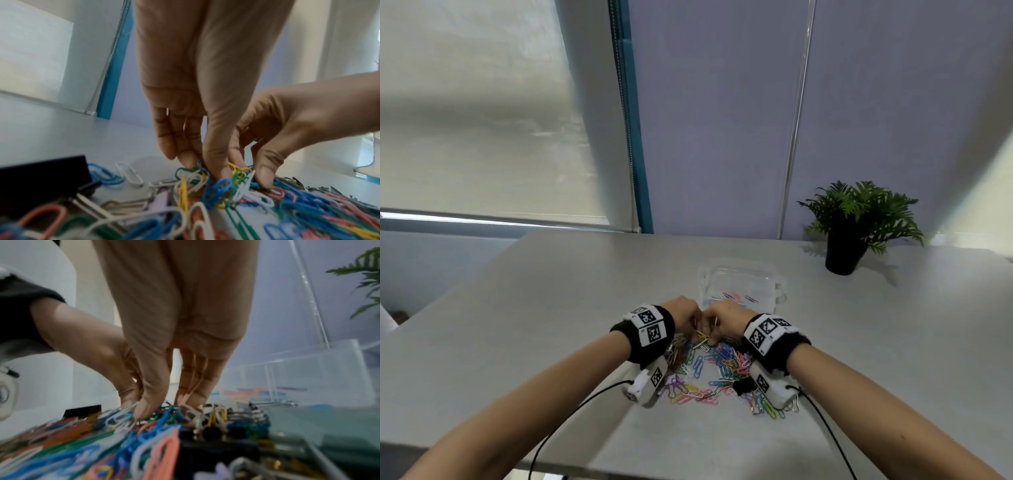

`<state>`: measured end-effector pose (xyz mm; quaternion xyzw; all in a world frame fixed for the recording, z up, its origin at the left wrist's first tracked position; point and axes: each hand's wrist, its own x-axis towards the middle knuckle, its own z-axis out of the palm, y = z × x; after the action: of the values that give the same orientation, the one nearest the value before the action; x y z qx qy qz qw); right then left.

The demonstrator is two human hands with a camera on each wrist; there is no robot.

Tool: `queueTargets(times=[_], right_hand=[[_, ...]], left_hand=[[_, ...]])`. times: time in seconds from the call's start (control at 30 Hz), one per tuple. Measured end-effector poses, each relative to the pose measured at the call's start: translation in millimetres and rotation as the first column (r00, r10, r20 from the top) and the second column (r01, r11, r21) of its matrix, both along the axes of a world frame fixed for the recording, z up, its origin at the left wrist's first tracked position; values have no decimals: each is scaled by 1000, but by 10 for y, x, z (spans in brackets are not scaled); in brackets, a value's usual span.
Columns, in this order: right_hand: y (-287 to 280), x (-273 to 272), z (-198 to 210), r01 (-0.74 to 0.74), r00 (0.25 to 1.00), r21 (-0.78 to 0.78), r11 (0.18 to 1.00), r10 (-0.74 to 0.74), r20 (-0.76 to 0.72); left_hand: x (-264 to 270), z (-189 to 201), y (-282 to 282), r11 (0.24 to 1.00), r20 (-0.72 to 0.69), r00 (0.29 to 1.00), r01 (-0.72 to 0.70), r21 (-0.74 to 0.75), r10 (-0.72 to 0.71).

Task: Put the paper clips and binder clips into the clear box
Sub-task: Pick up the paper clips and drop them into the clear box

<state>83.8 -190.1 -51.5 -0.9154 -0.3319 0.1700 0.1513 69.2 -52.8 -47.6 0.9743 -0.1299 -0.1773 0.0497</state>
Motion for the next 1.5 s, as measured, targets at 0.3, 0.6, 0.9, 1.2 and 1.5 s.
queueTargets(times=[0.3,0.6,0.9,1.2,1.5], right_hand=[[-201,86,22,137,988,266,954,-114,-101],[-424,180,49,309,940,491,815,-182,-290],[-795,293,241,477,874,635,607,-250,-417],[-786,721,379,523,837,681,512,-457,-300],[-493,901,340,341,890,567,750,-452,62]], left_hand=[[156,-11,125,918,-95,988,-151,-366,125],[265,130,127,823,-186,979,-174,-541,84],[913,390,-74,788,-127,978,-209,-579,166],[1204,115,-209,843,-167,961,-275,-463,222],[593,603,110,918,78,994,-35,-395,72]])
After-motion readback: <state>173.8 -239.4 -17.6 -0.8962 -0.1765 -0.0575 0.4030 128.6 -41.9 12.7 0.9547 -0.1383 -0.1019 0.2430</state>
